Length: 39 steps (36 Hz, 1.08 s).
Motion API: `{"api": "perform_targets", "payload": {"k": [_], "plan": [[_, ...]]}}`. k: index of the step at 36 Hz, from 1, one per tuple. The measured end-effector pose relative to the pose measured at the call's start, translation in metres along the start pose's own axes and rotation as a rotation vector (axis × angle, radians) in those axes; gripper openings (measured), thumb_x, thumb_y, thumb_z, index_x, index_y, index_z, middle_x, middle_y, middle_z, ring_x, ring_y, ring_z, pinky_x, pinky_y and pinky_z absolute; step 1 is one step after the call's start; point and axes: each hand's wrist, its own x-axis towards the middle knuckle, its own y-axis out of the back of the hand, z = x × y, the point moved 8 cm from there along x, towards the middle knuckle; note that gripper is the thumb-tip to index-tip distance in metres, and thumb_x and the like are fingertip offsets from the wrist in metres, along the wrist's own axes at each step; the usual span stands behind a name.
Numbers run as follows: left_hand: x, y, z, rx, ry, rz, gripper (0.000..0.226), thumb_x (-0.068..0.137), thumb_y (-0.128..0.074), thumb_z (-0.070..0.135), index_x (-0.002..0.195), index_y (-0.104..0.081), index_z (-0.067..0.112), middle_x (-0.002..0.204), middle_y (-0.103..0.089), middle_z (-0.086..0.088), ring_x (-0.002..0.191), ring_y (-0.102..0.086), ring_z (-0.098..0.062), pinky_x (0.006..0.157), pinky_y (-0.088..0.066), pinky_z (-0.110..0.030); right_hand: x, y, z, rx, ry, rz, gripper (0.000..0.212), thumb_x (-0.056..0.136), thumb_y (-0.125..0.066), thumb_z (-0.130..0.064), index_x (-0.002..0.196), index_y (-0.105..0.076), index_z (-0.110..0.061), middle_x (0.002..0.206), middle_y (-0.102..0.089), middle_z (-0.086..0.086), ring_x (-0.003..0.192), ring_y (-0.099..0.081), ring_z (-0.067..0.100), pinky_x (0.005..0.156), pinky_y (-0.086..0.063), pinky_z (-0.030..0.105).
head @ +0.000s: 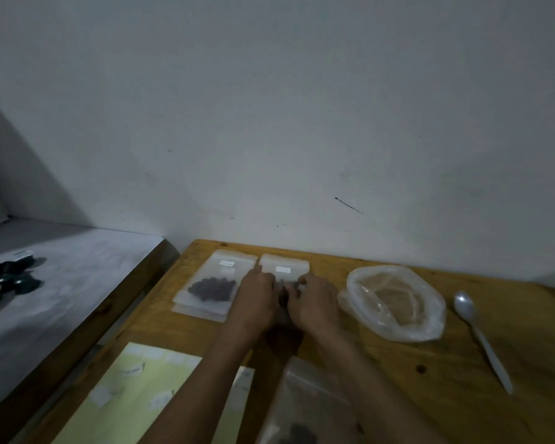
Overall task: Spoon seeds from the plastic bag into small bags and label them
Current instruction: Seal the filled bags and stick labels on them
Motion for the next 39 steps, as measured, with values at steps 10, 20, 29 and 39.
{"api": "perform_targets", "payload": {"k": [10,20,29,39], "plan": [[-0.091,0.038,0.009,-0.129,-0.029,0.053,0.025,0.096,-0.062,0.036,0.11,-0.07,0.016,0.105,-0.071,-0.002,0.096,-0.065,-0.013,0.084,-0.055,-0.034,-0.086,0.053,0.02,0.021,0.153,-0.159,0.037,0.091,-0.065,-0.034,0.128,-0.058,-0.029,0.127,-0.06,-0.005,0.108,-0.057,0.013,0.09,-0.05,0.032],[-0.134,-0.002,0.022,-0.078,0.109,-0.122,0.039,0.089,-0.068,0.031,0.122,-0.063,0.011,0.118,-0.068,-0.01,0.11,-0.063,-0.028,0.093,-0.052,-0.04,-0.122,0.052,0.06,-0.201,0.083,-0.288,0.035,0.083,-0.069,-0.046,0.116,-0.061,-0.036,0.122,-0.058,-0.01,0.12,-0.05,0.018,0.103,-0.038,0.047],[-0.138,0.012,0.012,-0.328,0.232,-0.067,0.007,0.088,-0.07,0.015,0.092,-0.075,0.015,0.093,-0.074,-0.003,0.089,-0.067,-0.018,0.074,-0.052,-0.028,-0.12,0.061,0.057,0.064,0.028,-0.305,0.009,0.083,-0.073,-0.027,0.084,-0.067,-0.033,0.092,-0.066,-0.011,0.095,-0.06,0.011,0.095,-0.049,0.047],[-0.169,0.084,0.012,-1.033,0.131,0.068,0.01,0.09,-0.067,0.012,0.084,-0.071,0.006,0.077,-0.071,-0.007,0.079,-0.066,-0.019,0.08,-0.056,-0.037,-0.14,0.118,-0.014,0.732,0.164,-0.335,0.024,0.077,-0.082,-0.005,0.097,-0.071,-0.009,0.092,-0.077,0.007,0.084,-0.074,0.02,0.065,-0.06,0.027]]}}
